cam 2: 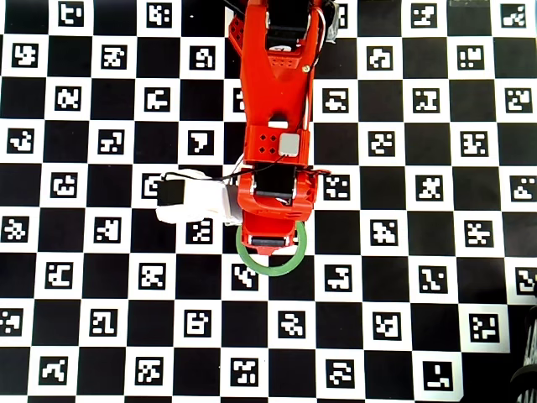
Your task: Grab the red cube then put it in the green circle then put the blue cube on top and finally the orange cube on top
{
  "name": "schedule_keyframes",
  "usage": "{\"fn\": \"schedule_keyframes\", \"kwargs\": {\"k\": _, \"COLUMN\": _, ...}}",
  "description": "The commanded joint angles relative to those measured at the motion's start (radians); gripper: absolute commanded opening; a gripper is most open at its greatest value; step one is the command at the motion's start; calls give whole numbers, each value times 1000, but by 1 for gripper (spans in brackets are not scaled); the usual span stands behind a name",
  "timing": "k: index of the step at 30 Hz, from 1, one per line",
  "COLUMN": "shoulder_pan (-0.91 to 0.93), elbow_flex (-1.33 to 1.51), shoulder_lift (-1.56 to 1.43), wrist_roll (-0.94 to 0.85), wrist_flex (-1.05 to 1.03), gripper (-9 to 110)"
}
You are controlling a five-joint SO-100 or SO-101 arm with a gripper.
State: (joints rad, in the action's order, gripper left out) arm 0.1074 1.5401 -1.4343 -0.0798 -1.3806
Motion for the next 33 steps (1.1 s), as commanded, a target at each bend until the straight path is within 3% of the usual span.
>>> {"fn": "schedule_keyframes", "kwargs": {"k": 1, "shoulder_pan": -5, "elbow_flex": -12, "shoulder_lift": -31, "wrist_roll": -8, "wrist_flex": 14, "gripper": 4}}
{"fn": "schedule_keyframes", "kwargs": {"k": 33, "shoulder_pan": -15, "elbow_flex": 8, "shoulder_lift": -20, "wrist_roll": 9, "wrist_flex": 46, "gripper": 5}}
